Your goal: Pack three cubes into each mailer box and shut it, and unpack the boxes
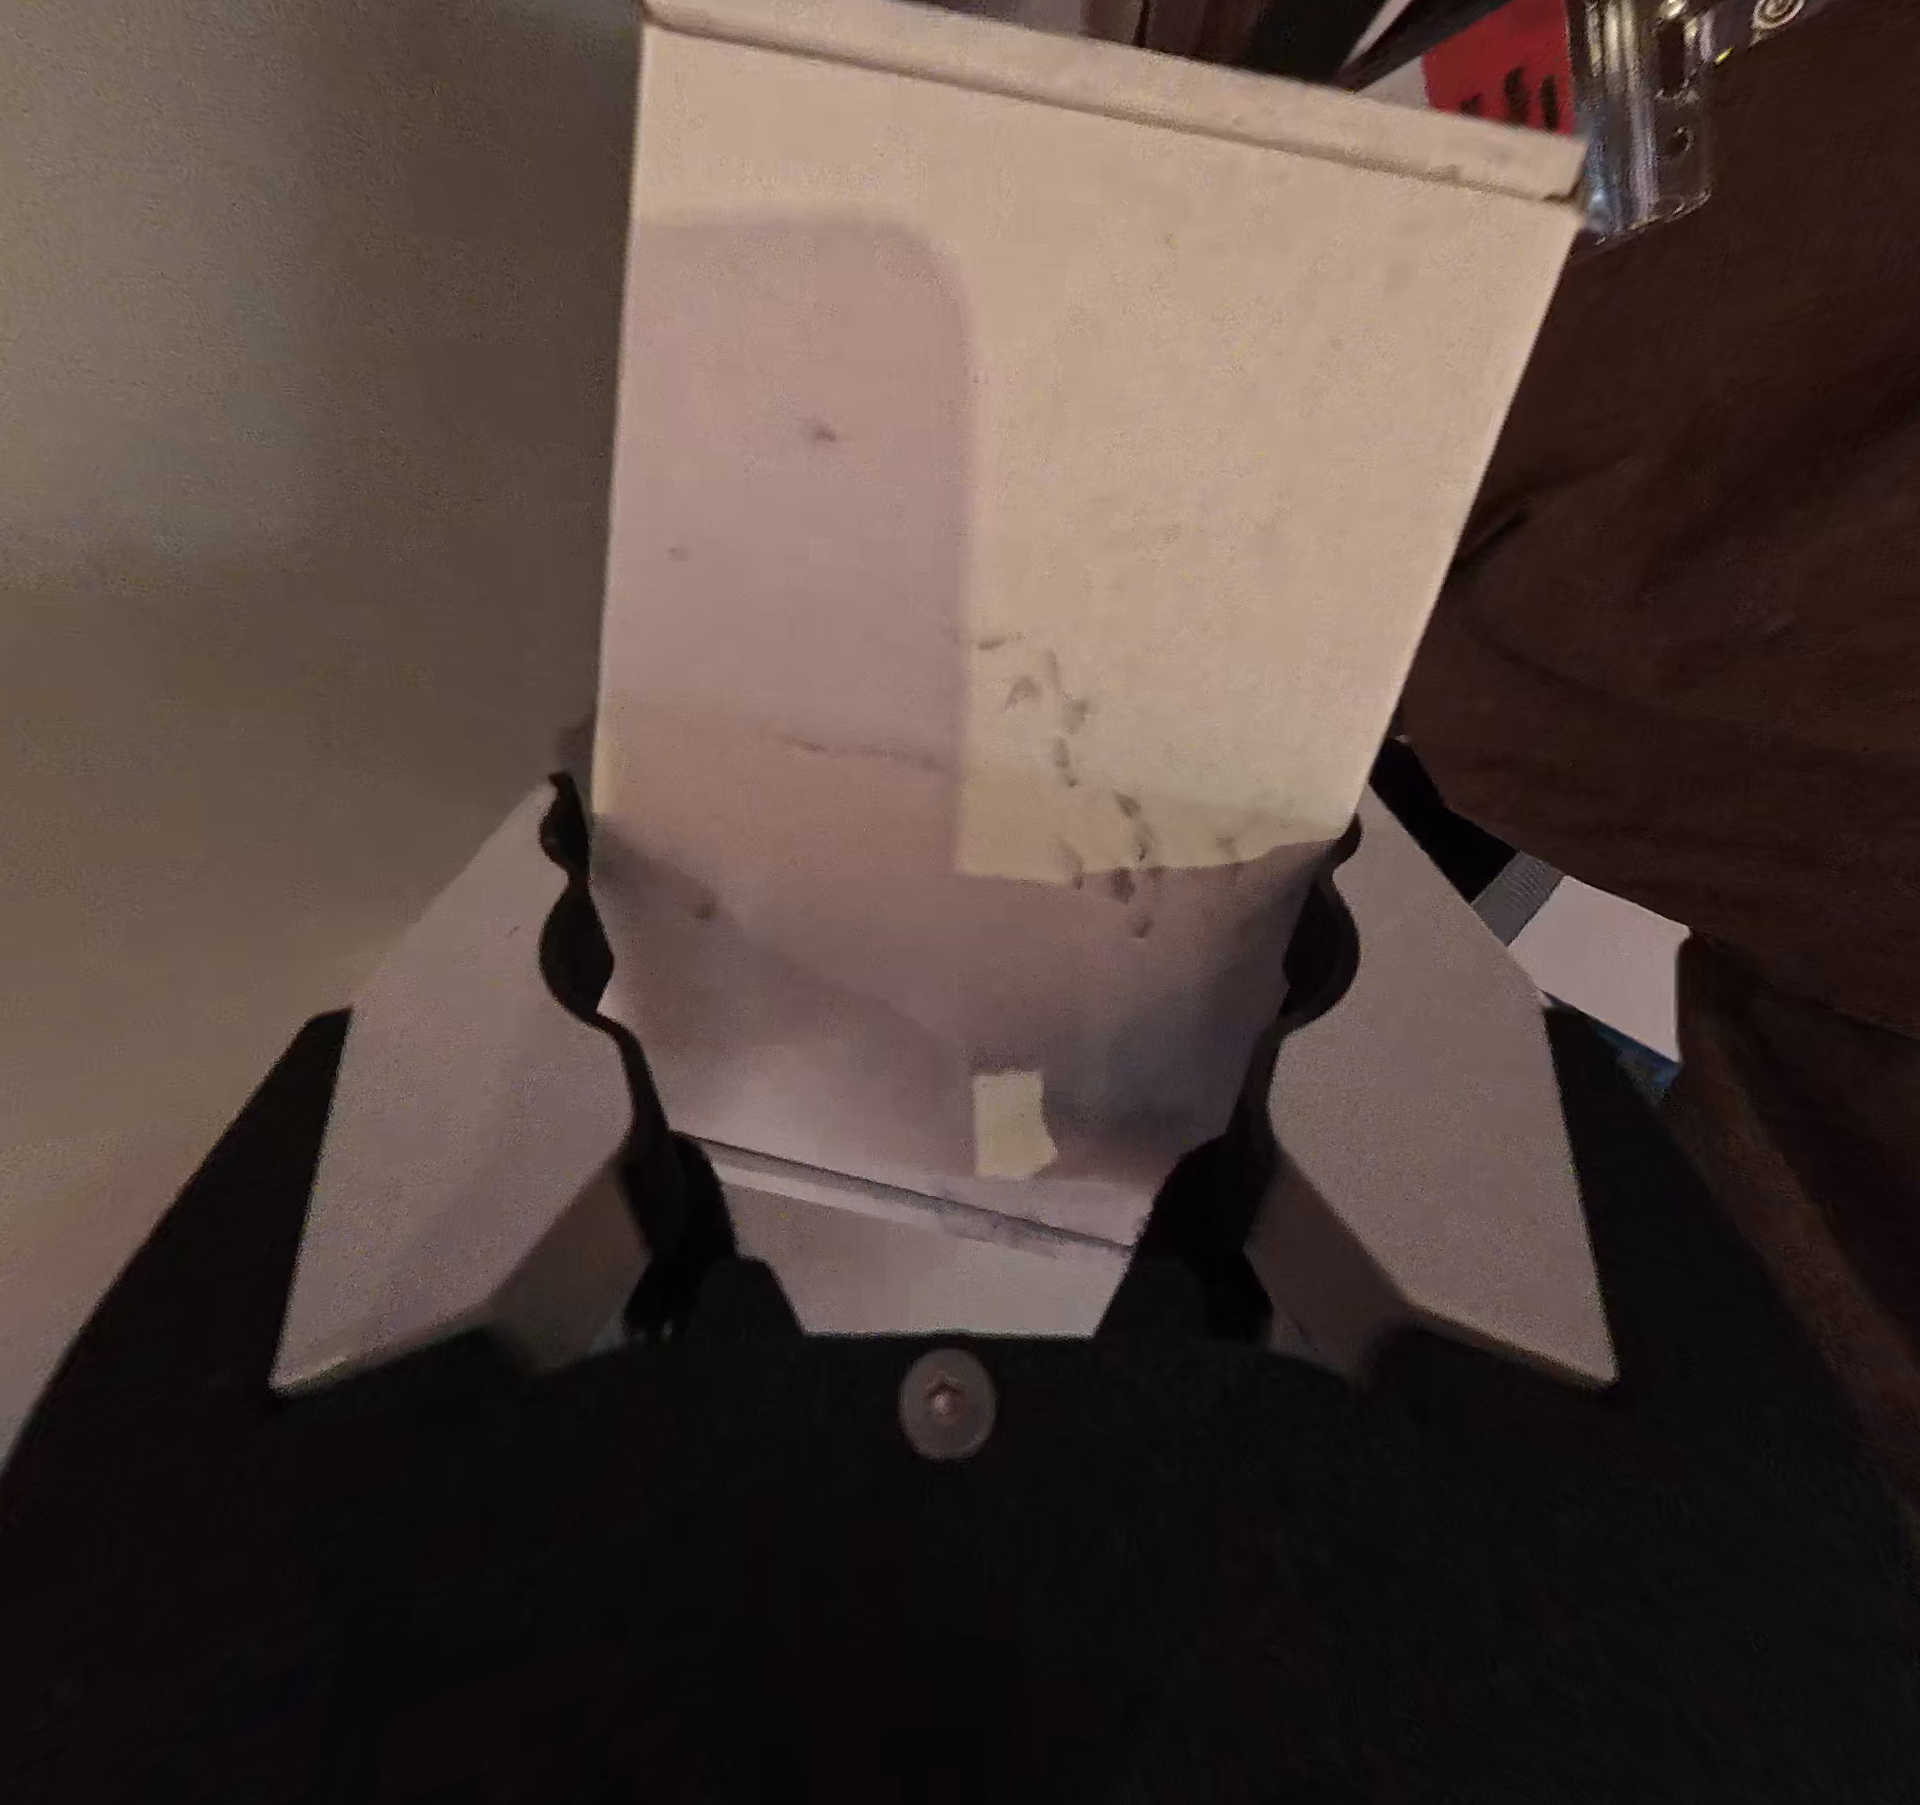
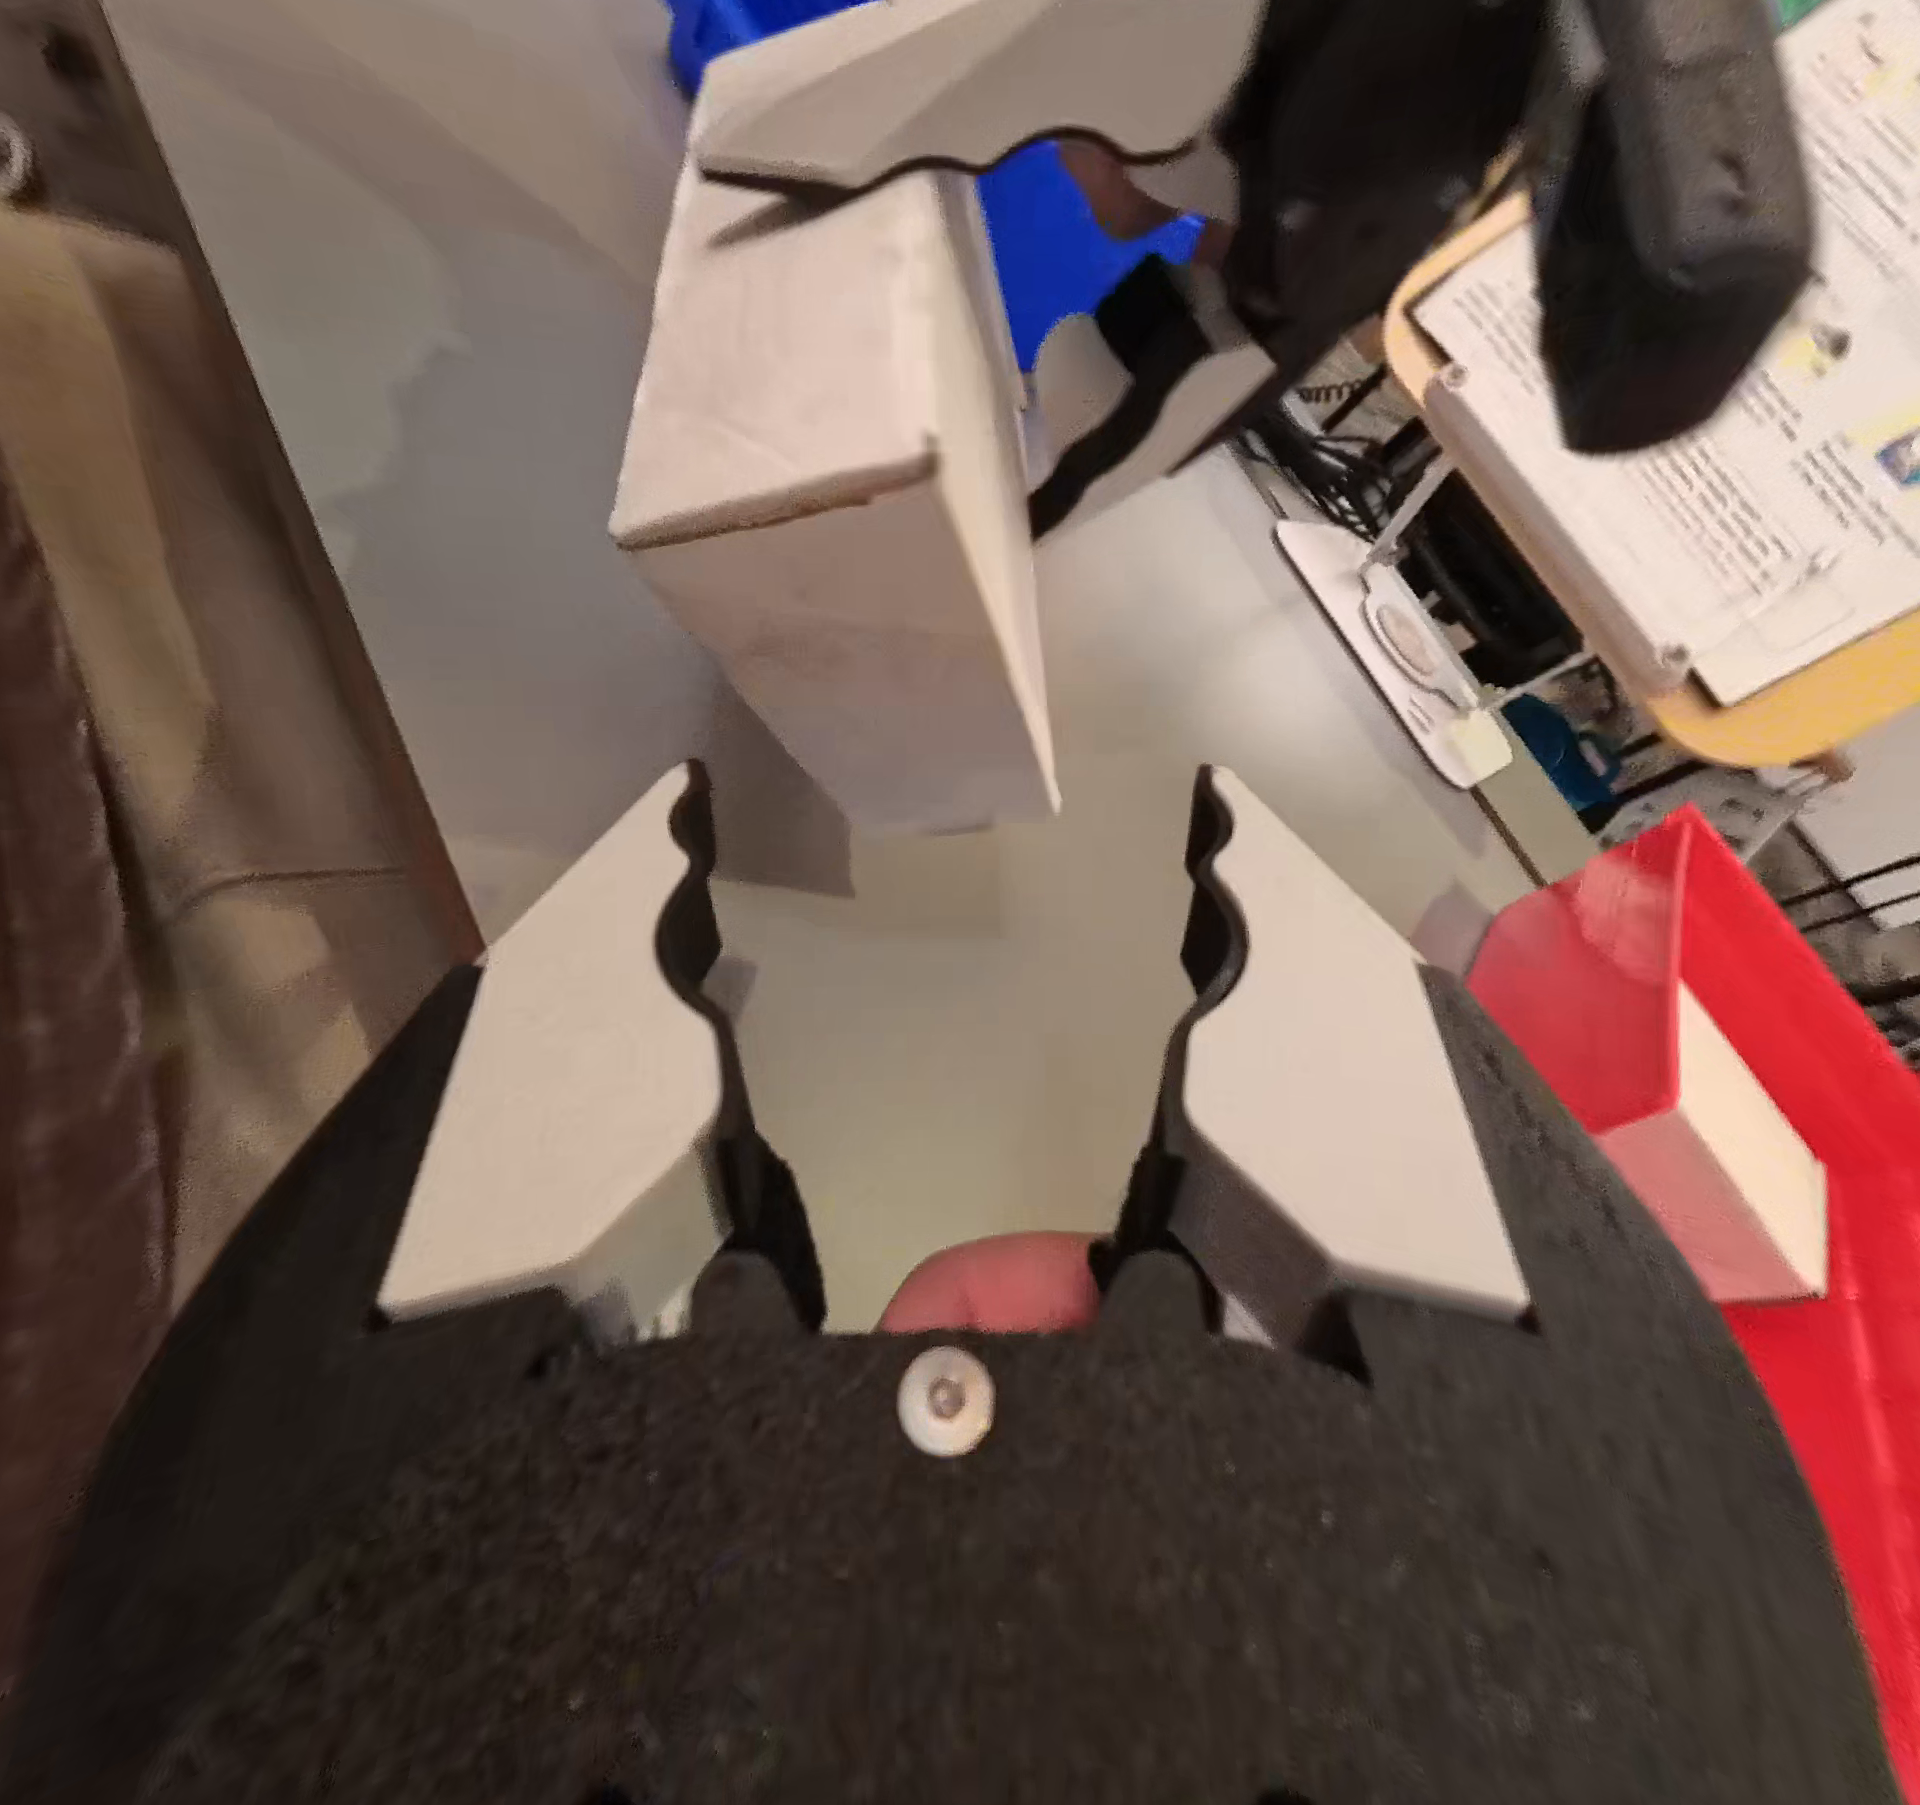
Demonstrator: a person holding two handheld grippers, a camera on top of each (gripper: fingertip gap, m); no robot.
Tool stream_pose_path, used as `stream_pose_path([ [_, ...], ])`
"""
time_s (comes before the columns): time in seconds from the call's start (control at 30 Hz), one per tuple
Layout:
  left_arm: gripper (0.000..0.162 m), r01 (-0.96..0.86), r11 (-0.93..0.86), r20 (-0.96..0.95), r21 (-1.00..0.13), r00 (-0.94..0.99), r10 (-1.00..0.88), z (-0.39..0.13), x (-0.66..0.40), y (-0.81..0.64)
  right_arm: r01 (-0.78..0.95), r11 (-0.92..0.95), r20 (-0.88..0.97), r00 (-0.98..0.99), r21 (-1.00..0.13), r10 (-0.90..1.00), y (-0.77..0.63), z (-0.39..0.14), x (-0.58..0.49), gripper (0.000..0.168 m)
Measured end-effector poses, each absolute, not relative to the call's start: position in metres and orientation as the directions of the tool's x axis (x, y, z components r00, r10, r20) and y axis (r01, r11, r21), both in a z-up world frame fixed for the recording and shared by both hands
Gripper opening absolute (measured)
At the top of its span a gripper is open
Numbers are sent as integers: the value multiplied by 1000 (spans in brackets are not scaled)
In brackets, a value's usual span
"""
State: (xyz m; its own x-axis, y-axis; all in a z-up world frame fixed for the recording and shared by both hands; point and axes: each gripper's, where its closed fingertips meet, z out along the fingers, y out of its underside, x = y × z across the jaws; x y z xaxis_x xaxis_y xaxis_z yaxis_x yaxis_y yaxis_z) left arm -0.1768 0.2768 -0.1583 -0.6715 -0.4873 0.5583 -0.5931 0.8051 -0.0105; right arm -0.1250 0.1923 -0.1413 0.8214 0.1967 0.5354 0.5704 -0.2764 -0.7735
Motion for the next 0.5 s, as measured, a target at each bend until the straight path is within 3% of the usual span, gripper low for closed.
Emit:
stream_pose_path([
  [0.27,132,-561,824,630,-75,-667,-397,-155,-174,247,616,-234,562,785,-753,259,216,-149,-139,92],
  [0.37,132,-564,821,631,-86,-669,-393,-157,-176,246,651,-170,575,743,-740,342,215,-153,-153,73],
  [0.5,132,-608,785,639,-118,-652,-409,-156,-178,250,683,-143,599,707,-716,376,222,-153,-156,69],
])
